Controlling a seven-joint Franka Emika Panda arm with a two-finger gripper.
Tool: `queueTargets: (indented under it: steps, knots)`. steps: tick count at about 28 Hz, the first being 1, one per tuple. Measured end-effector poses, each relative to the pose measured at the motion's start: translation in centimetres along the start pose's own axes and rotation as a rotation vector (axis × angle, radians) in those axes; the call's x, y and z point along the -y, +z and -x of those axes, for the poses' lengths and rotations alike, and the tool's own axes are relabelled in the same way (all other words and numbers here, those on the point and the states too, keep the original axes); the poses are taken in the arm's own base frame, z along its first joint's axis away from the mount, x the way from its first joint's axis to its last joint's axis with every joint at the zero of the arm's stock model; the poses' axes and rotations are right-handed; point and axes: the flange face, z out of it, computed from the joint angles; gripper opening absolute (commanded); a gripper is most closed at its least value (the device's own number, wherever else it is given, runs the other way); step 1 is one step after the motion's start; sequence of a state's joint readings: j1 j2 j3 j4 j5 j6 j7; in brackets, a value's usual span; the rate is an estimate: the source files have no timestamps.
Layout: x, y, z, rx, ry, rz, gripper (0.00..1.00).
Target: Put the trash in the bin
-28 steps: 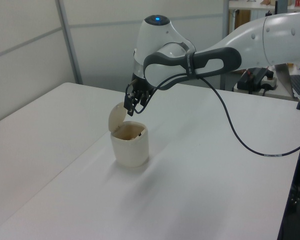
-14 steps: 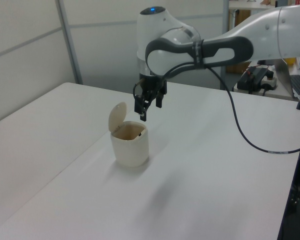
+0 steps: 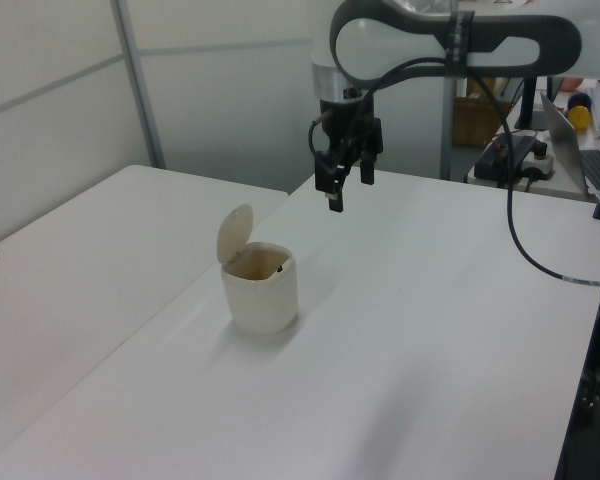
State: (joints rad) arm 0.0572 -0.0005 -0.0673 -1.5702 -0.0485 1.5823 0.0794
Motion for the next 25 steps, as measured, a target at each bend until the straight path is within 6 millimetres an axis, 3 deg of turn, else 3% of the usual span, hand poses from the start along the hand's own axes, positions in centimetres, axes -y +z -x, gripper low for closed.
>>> queueTargets:
  steps: [25]
  knots:
    - [-0.01, -0.02, 0.29, 0.007, -0.016, -0.003, 1.00]
